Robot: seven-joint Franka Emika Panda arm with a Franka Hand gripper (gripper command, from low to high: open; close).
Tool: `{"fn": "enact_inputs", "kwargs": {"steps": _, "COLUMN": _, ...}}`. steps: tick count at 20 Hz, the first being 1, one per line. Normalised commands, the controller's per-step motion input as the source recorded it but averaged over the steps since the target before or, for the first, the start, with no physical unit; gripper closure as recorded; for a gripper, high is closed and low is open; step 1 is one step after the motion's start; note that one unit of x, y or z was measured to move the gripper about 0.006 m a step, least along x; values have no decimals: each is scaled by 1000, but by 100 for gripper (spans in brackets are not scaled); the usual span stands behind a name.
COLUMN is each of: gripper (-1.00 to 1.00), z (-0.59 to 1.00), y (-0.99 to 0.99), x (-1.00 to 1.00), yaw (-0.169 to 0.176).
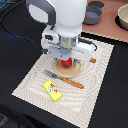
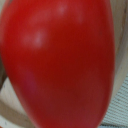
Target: Interact with the objects in diverse but meaningful ways.
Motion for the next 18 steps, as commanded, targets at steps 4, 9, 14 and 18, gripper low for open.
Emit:
{"fn": "enact_inputs", "kwargs": {"steps": 4, "gripper": 100, "z": 101, "y": -14, "x": 0, "yaw": -5}}
{"fn": "enact_inputs", "kwargs": {"steps": 9, "gripper": 100, "z": 134, "y": -51, "x": -10, "yaw": 0}}
{"fn": "enact_inputs", "kwargs": {"steps": 14, "gripper": 100, "z": 626, "y": -65, "x": -88, "yaw": 0}}
{"fn": "enact_inputs", "kwargs": {"steps": 18, "gripper": 100, "z": 576, "y": -163, "x": -203, "yaw": 0}}
